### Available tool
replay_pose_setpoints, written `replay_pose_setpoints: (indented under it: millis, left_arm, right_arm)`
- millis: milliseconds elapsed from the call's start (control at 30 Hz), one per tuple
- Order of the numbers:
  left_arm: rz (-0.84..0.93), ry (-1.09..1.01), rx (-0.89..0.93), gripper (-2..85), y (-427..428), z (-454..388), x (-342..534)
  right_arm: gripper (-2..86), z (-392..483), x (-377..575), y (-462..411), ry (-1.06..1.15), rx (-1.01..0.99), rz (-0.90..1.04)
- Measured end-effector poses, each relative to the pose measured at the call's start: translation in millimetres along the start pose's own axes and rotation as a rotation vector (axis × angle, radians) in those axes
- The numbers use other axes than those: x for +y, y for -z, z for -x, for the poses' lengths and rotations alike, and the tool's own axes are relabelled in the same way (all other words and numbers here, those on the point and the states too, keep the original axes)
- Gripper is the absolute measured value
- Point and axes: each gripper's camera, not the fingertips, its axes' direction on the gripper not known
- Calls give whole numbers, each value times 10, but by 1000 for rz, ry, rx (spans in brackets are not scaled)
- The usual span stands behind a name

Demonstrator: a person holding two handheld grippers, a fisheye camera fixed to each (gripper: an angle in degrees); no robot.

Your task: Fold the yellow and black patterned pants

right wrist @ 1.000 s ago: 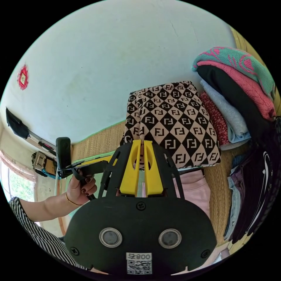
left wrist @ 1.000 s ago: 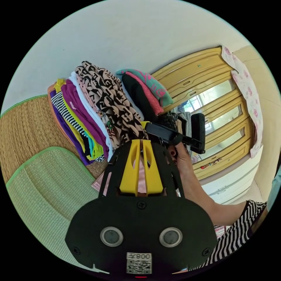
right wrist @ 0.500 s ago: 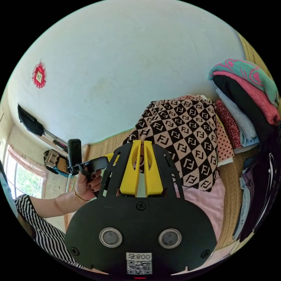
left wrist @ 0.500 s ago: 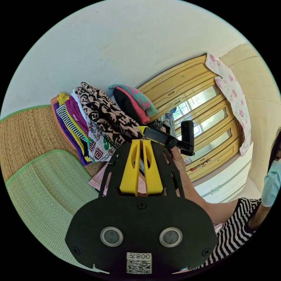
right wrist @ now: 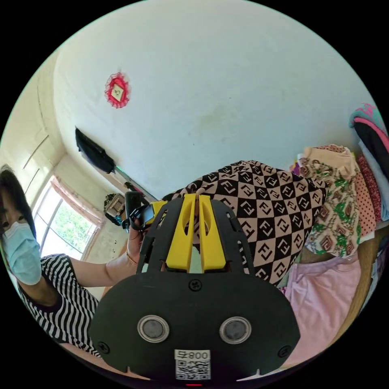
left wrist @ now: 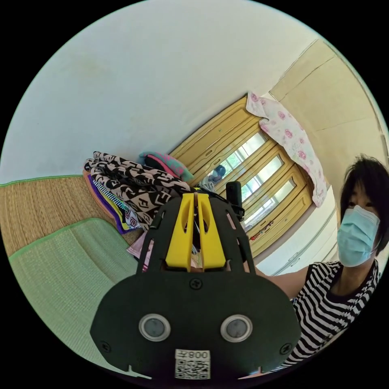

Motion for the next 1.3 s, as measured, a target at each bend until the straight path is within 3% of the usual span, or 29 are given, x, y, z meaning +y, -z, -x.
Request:
replay_pose_setpoints:
  millis: [300, 467, 667, 933, 1300]
  left_arm:
    - [61, -20, -186, 11, 1935, -1071, 1038]
    - [80, 209, -307, 12, 3157, -1392, 2190]
    - [77, 475, -407, 12, 4232, -1826, 3402]
    - [3, 636, -455, 12, 5108, -2202, 4153]
    - [-10, 812, -469, 17, 5628, -2290, 4611]
  right_arm:
    - [8, 196, 1119, -753, 29, -197, 103]
    - [9, -65, 2239, -1244, -168, -301, 234]
    - [10, -209, 3182, -1104, -328, -280, 242]
    - [10, -498, 3992, -872, -510, -77, 292]
    - [9, -1226, 4656, -1103, -793, -29, 268]
